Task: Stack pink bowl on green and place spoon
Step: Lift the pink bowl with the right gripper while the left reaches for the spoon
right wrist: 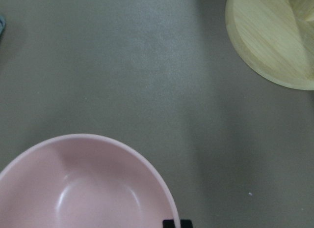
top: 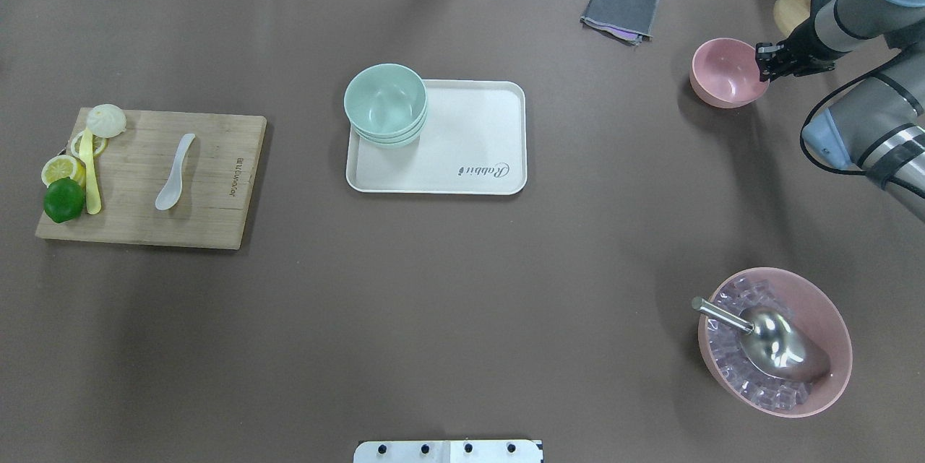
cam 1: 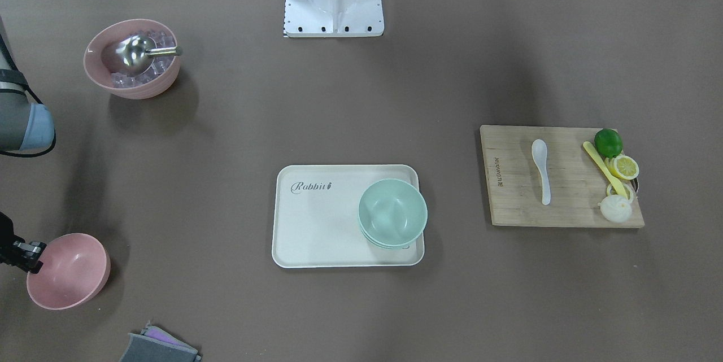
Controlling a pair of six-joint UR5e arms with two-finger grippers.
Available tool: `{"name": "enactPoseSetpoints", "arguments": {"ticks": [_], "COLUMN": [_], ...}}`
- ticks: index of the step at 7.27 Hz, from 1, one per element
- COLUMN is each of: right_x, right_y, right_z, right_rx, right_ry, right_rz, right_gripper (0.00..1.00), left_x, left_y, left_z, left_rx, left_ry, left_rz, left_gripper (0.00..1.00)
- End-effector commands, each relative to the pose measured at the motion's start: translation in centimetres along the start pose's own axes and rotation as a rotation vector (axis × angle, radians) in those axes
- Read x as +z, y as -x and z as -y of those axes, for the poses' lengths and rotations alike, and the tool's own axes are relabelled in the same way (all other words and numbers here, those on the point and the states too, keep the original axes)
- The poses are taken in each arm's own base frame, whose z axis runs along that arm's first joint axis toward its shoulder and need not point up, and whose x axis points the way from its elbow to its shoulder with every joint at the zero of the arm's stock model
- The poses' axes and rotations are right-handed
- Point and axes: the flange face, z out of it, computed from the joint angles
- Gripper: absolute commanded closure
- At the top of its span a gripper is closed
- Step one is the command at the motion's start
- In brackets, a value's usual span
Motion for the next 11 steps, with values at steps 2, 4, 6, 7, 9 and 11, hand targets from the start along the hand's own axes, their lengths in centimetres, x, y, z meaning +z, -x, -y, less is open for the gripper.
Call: {"name": "enactPoseSetpoints", "arguments": {"ticks": [2,4,6,7,9,11], "right_x": [-5.7,-7.6,-10.1,-10.8,-11.2,-12.0], "right_y": [6.3,8.1,10.1,11.0,11.4,12.4], "right_z": [0.4,-0.3,-1.3,-1.6,-1.9,-2.2], "right_rx": [0.153,0.13,0.105,0.121,0.115,0.1], "right_ry": [0.021,0.048,0.049,0.052,0.052,0.048], "right_rz": [0.156,0.216,0.265,0.282,0.29,0.306], "right_gripper": [1.0,1.0,1.0,1.0,1.0,1.0], "left_x": [-0.1,-0.2,3.0,5.6,6.7,12.5], "left_y": [-0.3,-5.0,-14.8,-19.8,-28.4,-30.2], "left_z": [0.1,2.6,2.5,1.4,2.9,1.5], "left_rx": [0.002,0.034,0.059,0.059,0.028,0.024], "left_ry": [-0.002,-0.004,0.024,0.034,0.091,0.144], "left_rz": [-0.003,-0.043,-0.025,0.022,0.079,0.071], "left_gripper": [0.02,0.02,0.03,0.03,0.03,0.03]}}
